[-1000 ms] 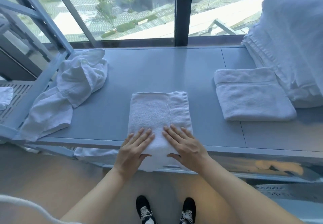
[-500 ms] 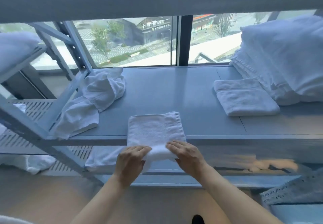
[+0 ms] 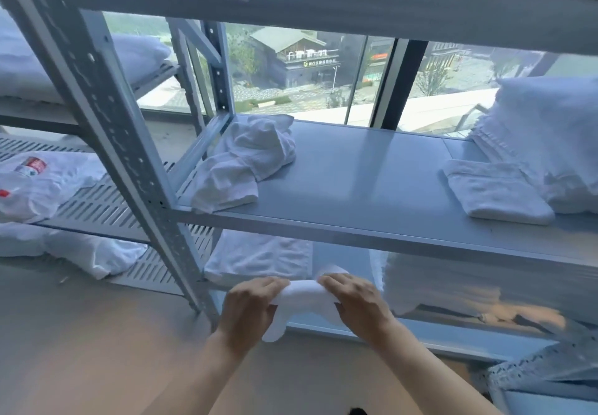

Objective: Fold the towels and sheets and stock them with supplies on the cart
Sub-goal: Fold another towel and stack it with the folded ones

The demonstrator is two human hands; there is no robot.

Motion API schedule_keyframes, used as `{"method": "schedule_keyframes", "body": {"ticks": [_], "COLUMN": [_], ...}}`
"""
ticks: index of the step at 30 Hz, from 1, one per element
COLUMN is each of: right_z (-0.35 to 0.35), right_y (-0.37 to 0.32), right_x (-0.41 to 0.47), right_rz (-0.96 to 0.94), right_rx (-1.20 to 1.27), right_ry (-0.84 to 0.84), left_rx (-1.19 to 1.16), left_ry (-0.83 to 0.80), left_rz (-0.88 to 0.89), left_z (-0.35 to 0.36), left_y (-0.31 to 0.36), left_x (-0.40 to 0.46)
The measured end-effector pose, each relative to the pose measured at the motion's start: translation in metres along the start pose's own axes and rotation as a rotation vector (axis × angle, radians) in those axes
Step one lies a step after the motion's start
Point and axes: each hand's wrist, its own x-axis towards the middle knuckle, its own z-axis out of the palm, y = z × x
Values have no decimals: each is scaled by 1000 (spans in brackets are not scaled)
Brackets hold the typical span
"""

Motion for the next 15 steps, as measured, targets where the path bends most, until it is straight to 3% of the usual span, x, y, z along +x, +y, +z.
{"method": "schedule_keyframes", "body": {"ticks": [8,15], "right_z": [-30,-57], "right_y": [51,141], "right_x": [-41,-33], "right_rz": [152,279], "right_rx": [-90,-105], "right_ry": [1,40], "left_rx": [-43,-40], "left_ry": [-78,-78], "left_rz": [134,209], "left_z": [44,90], "left_y": [41,75], "left_x": [45,133]}}
